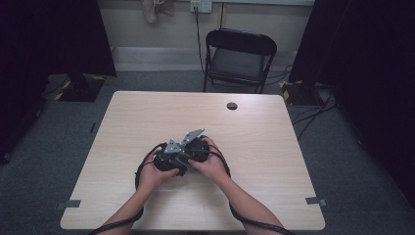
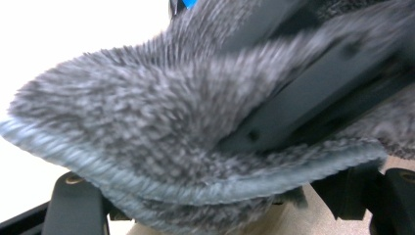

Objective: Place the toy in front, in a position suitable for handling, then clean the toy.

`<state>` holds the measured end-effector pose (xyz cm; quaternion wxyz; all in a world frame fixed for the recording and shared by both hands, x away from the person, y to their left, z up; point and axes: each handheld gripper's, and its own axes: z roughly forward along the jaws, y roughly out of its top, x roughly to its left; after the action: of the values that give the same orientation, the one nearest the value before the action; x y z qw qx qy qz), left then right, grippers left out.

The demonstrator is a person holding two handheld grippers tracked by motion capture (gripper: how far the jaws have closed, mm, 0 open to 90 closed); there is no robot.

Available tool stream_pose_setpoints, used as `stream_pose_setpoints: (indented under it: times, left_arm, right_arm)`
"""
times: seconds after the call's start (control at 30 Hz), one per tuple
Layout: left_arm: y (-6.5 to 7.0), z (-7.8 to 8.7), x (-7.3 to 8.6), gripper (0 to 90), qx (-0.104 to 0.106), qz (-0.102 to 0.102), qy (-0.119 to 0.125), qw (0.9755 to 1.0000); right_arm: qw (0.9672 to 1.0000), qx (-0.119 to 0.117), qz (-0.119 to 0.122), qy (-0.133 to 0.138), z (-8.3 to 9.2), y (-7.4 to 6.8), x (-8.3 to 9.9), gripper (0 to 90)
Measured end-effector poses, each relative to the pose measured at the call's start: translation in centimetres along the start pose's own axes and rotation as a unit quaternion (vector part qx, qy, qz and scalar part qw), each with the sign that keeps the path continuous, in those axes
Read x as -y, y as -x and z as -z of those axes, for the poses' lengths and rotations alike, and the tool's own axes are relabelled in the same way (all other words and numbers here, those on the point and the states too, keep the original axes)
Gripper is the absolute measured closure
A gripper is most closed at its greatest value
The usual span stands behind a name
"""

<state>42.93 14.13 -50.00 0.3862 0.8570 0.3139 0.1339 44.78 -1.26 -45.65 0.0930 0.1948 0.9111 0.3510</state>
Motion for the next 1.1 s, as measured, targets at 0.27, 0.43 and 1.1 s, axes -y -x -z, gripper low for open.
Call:
stream_pose_setpoints:
  times: [0.27, 0.43, 1.1]
  left_arm:
    - [0.0, 0.0, 0.0, 25.2, -0.004, 0.003, 0.001, 1.0]
    - [0.1, 0.0, 0.0, 25.2, -0.003, 0.005, 0.001, 1.0]
    - [0.1, 0.0, 0.0, 25.2, -0.001, 0.005, 0.001, 1.0]
  right_arm:
    - [0.9987, 0.019, -0.039, 0.025, 0.8, 1.9, 0.9, 80.0]
    - [0.9974, 0.045, -0.046, 0.031, 1.4, 2.8, 1.2, 80.0]
    - [0.9911, 0.102, -0.086, 0.007, 3.1, 6.6, 2.9, 80.0]
